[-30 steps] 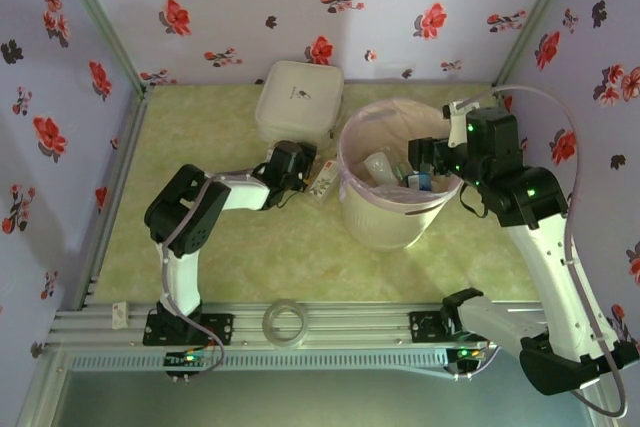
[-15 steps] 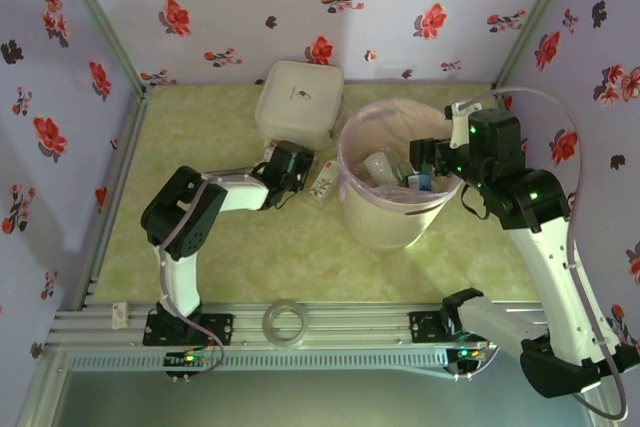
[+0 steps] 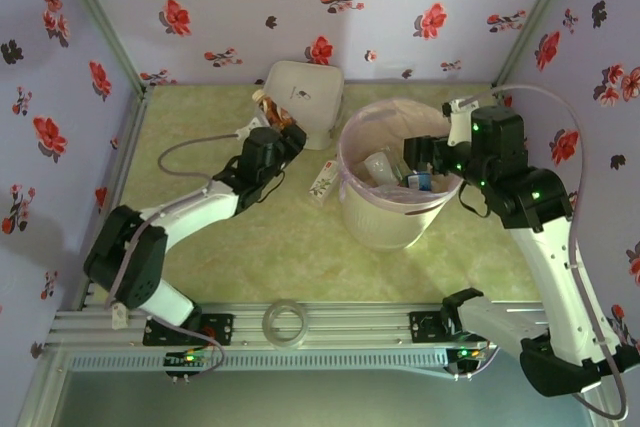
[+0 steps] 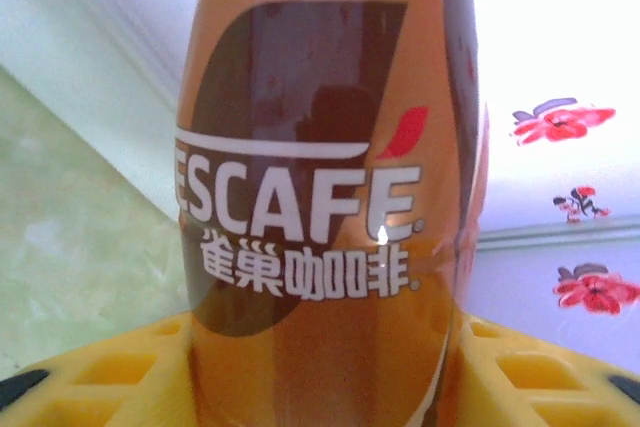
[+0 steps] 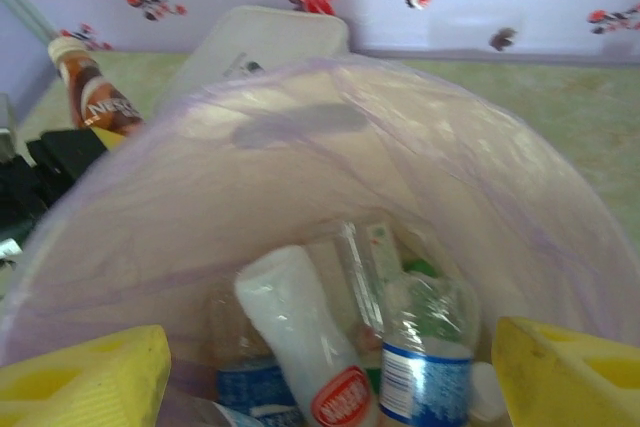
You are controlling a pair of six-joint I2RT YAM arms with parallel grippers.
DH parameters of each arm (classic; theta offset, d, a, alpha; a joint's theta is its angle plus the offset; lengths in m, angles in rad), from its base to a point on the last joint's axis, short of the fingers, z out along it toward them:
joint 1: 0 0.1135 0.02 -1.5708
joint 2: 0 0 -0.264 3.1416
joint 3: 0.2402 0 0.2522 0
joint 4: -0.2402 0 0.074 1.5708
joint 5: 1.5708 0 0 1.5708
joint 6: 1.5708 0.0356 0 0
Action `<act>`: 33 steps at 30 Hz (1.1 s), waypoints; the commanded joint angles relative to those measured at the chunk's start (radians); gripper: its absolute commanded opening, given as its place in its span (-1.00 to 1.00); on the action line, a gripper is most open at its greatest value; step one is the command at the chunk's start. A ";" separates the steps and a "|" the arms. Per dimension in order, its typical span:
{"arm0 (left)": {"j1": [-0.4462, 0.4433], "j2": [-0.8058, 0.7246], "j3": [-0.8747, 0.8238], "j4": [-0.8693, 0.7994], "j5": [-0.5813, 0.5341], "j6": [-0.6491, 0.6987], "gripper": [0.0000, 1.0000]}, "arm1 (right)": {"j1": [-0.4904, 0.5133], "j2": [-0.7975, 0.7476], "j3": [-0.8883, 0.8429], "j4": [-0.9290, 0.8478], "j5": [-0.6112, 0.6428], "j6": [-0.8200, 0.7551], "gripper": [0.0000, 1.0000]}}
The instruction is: Put the plastic bottles in the bin
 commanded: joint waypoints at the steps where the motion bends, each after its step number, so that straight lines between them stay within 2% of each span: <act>1: 0.023 -0.072 -0.033 -0.030 0.073 0.232 -0.56 | 0.008 0.037 0.040 0.096 -0.147 0.060 0.69; 6: 0.029 -0.171 -0.046 -0.129 0.251 0.417 -0.76 | 0.100 0.126 0.079 0.177 -0.205 0.087 0.68; 9: 0.028 -0.257 -0.093 -0.158 0.295 0.483 -0.88 | 0.174 0.197 0.123 0.206 -0.216 0.085 0.70; 14: 0.023 -0.407 -0.150 -0.234 0.355 0.584 -0.89 | 0.272 0.317 0.179 0.273 -0.242 0.098 0.71; 19: 0.016 -0.533 -0.215 -0.260 0.420 0.620 -0.89 | 0.294 0.422 0.220 0.356 -0.324 0.172 0.68; 25: 0.010 -0.589 -0.236 -0.263 0.474 0.638 -0.89 | 0.356 0.537 0.288 0.399 -0.405 0.198 0.70; 33: 0.003 -0.586 -0.250 -0.205 0.521 0.638 -0.93 | 0.360 0.621 0.346 0.383 -0.377 0.192 0.65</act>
